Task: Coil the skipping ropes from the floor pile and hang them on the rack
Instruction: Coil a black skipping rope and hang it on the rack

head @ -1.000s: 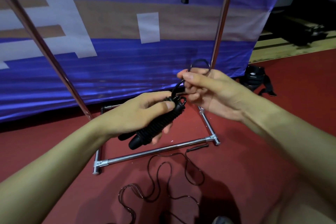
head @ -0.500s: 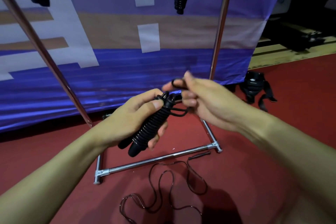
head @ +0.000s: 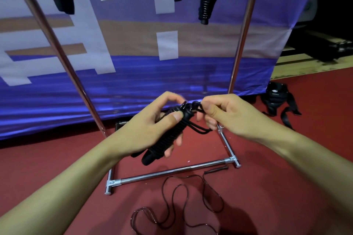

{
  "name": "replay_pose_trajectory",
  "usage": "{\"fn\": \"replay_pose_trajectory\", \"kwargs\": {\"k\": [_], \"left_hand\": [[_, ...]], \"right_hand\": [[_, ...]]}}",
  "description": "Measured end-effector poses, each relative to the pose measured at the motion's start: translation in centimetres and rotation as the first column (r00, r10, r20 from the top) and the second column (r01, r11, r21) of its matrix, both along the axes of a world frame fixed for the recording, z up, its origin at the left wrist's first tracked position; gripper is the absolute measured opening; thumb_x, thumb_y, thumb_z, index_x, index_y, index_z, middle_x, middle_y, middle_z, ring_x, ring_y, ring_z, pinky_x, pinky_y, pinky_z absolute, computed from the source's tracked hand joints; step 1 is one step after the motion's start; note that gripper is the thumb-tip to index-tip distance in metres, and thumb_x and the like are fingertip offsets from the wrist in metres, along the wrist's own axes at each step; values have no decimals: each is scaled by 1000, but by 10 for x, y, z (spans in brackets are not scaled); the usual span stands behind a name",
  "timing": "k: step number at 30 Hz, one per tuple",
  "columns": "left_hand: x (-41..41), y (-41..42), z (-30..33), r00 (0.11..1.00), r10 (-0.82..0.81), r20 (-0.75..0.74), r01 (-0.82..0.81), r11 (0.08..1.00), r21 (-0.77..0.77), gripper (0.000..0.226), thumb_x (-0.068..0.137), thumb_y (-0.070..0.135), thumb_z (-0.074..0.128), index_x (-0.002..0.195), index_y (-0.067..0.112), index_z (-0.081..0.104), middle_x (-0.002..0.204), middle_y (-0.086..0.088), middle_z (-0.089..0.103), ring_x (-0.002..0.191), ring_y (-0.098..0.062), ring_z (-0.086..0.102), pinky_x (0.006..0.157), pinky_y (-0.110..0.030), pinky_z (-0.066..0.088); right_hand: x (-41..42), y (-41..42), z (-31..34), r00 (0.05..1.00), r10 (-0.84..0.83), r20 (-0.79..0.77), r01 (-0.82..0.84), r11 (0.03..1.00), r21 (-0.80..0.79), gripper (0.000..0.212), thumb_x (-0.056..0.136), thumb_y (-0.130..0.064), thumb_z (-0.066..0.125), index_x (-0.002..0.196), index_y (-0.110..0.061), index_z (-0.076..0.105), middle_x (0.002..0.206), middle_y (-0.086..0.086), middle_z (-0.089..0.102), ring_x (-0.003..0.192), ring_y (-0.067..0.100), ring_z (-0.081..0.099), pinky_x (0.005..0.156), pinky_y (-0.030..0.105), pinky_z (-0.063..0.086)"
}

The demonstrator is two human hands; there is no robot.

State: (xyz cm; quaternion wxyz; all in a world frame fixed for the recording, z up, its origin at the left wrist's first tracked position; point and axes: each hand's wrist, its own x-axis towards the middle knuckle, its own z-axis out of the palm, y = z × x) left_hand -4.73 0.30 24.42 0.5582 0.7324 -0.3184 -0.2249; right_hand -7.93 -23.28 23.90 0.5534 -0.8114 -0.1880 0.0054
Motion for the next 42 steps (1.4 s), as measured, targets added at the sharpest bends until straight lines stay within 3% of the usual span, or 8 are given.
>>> {"fn": "replay_pose_trajectory", "kwargs": {"k": [3,11,22,27,33,37,40,42], "left_hand": [[-4,-1,2,999,-20,38,19,1000,21,34,109,26,44,140,38,45,74,-18,68,51,-34,62,55,-40,54],[-7,-11,1,999,-48,25,47,999,26,29,103,35,46,130,27,37,78,-18,70,49,-35,63,51,-38,53],[-6,-12,-2,995,-92,-22,93,995,29,25,104,34,45,124,24,35,77,-20,68,48,-34,61,52,-38,52],[-3,-10,-2,997,-80,-12,81,996,23,25,105,32,43,126,21,35,76,-17,67,48,-34,59,52,-40,51],[-3,-7,2,993,-114,4,114,993,32,20,107,32,44,119,22,32,74,-16,67,48,-35,59,49,-36,50],[-6,-5,5,990,-134,35,132,989,74,22,106,31,45,117,20,29,76,-16,68,50,-34,60,50,-36,50],[-9,-4,6,990,-125,70,117,987,107,24,107,31,45,113,16,27,76,-15,69,50,-33,60,48,-35,49],[-10,-4,8,988,-131,80,120,985,122,27,107,32,46,109,14,26,76,-14,69,50,-33,60,48,-36,50]], "right_hand": [[1,-6,-3,1000,4,-20,-5,1000,-30,39,101,-43,44,83,-17,67,61,-6,51,60,11,53,66,16,43],[6,-12,-13,996,33,-78,-44,989,-142,38,104,-45,48,81,-23,68,63,-3,60,63,11,58,72,29,44],[4,-10,-7,994,80,-78,-86,993,-83,34,101,-40,49,76,-21,62,62,-4,58,60,12,58,67,19,44],[-3,2,-13,992,62,-114,-54,996,74,37,102,-41,47,68,-38,61,61,-5,52,59,15,52,65,30,45],[-11,11,-19,923,201,-329,-30,888,458,31,101,-37,53,101,-9,65,63,-5,48,60,10,42,70,28,37],[-14,13,-13,922,206,-329,-6,856,518,16,95,-24,55,89,-9,55,62,0,56,53,7,51,55,16,42],[-16,10,-2,949,173,-264,-40,896,442,16,94,-23,55,102,-10,49,63,3,62,53,4,57,54,11,44],[-19,6,8,982,117,-147,-84,973,214,21,95,-26,54,109,-11,49,66,2,66,59,2,62,62,9,45]]}}
